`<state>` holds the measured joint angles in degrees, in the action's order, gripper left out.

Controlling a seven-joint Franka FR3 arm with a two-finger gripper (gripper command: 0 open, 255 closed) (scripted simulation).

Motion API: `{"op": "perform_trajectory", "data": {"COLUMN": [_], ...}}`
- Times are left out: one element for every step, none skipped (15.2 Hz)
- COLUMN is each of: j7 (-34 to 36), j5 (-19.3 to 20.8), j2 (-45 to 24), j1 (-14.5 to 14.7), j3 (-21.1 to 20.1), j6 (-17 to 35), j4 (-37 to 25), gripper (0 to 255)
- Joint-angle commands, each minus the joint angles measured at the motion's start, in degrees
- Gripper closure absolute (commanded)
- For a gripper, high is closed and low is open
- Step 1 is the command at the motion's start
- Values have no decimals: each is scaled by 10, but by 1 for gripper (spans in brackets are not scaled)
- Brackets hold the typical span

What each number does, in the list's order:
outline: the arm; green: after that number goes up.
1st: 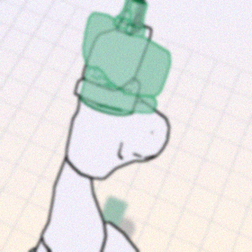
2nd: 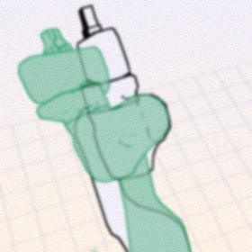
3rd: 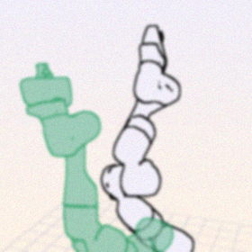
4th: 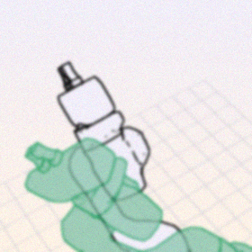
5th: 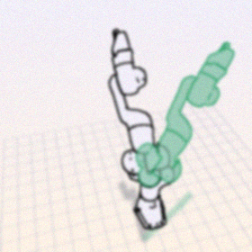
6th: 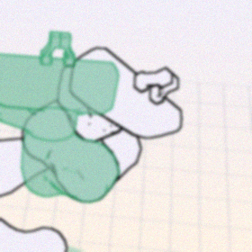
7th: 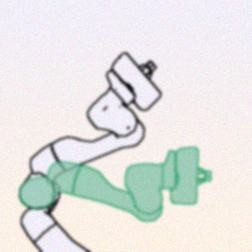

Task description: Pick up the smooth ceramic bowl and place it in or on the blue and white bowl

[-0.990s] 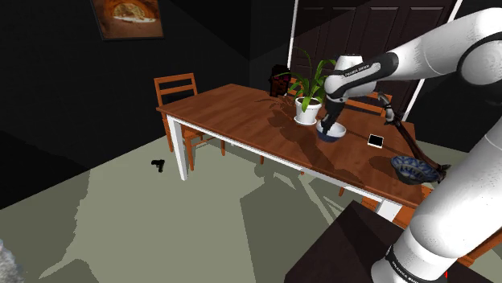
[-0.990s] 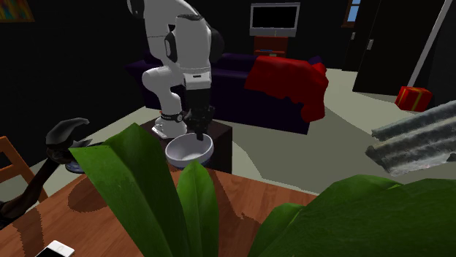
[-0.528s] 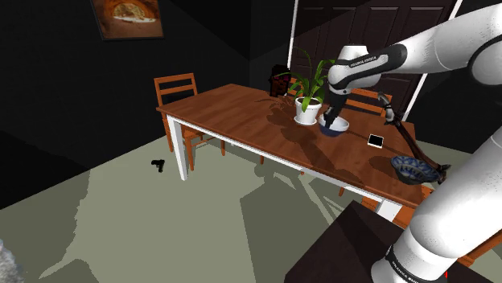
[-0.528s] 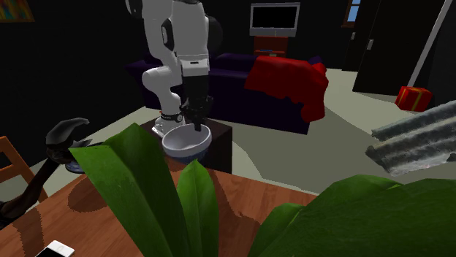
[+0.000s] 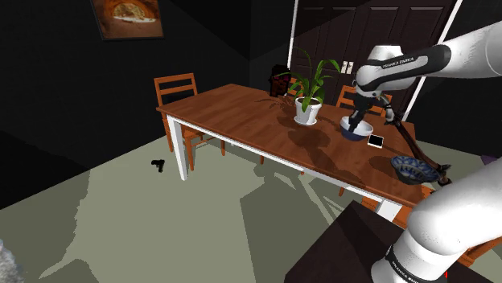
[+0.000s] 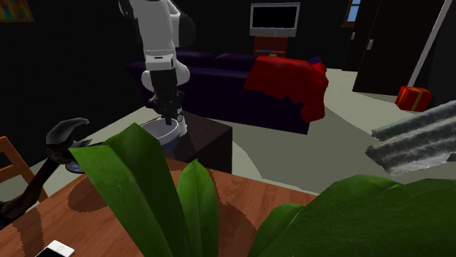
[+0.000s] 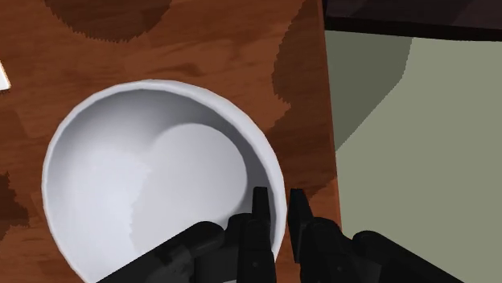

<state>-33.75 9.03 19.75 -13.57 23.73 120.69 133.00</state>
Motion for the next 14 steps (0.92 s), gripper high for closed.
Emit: {"op": "perform_trajectory", "data": {"j7": [-17,-26,-35,-44,-54,-64,-74,-85,-96,-107,-118,-130,-142,-154], "j5": [12,19,26,32,39,45,52,59,65,71,78,84,90,96], "j2": [27,40,53,66,78,89,101,111,121,131,140,148,156,163], "j1": [-13,-21,-28,-36,-43,-51,-59,-67,-75,-83,-90,-98,-106,-113], "j3": [10,16,22,28,34,41,47,54,61,68,76,83,91,99], "j6": [-12,-16,-21,-25,-30,-35,-40,-46,-51,-57,-62,-68,-73,-79], "j4": [12,20,27,33,39,44,49,52,56,58,60,61,61,61], "gripper": [255,255,255,255,255,255,255,255,255,255,255,255,255,255]}}
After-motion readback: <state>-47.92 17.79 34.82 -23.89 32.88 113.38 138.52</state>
